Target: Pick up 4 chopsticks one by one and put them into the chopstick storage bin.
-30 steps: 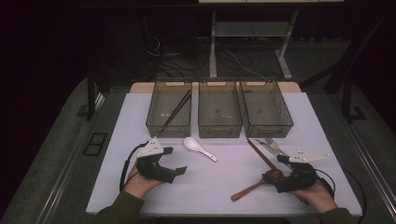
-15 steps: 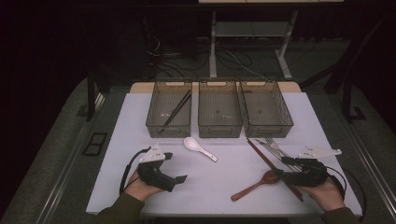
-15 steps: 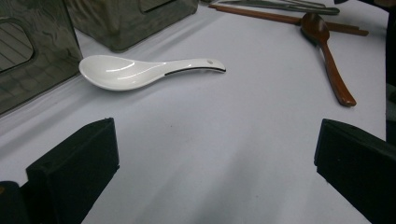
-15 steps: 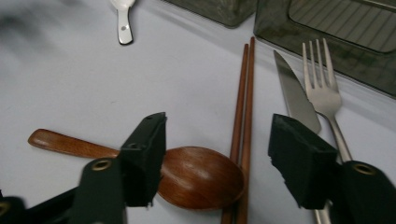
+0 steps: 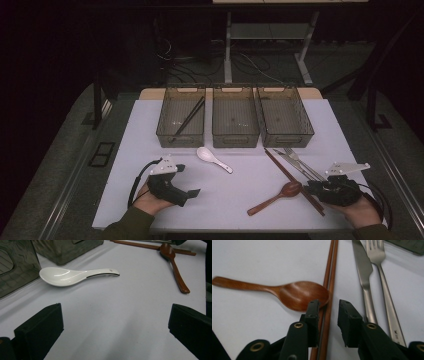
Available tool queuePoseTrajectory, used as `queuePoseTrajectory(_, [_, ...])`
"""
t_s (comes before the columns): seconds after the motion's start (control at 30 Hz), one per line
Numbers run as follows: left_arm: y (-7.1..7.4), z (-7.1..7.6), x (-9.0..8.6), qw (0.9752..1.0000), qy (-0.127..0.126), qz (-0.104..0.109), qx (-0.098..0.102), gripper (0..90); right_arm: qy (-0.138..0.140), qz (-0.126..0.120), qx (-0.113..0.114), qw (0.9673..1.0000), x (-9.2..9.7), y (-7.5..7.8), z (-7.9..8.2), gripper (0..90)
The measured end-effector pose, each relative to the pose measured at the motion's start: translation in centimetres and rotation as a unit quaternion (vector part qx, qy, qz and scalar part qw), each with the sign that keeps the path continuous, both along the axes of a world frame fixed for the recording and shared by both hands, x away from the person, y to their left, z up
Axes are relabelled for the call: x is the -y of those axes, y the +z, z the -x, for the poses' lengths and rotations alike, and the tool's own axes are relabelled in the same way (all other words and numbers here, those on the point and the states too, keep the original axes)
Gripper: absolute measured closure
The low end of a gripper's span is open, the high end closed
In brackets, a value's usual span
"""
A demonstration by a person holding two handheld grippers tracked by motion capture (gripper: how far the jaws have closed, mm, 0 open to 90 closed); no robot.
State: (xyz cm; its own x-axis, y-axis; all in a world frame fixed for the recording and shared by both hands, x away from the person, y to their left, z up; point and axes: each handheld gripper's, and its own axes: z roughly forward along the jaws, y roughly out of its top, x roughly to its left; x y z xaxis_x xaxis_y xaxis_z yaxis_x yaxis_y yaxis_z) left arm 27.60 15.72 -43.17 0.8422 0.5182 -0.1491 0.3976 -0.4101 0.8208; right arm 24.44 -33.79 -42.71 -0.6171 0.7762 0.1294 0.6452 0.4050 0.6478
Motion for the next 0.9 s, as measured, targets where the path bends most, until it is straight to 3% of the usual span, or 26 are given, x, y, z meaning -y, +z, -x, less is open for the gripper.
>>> queuePoseTrajectory(0.2, [-0.05,0.01,0.08,1.0,-0.001,-0.003,-0.001,0.0,0.001,0.029,-0.013,0.9995,-0.16,-0.43,-0.07,76.0])
queuePoseTrajectory(0.57, [-0.1,-0.01,0.13,1.0,0.0,-0.003,-0.002,0.0,0.009,0.035,-0.026,0.999,-0.29,-0.84,-0.2,79.6])
queuePoseTrajectory(0.9, [-0.17,-0.05,0.21,1.0,-0.003,-0.008,-0.003,0.0,0.005,0.048,-0.016,0.9987,-0.2,-1.06,-0.49,80.4])
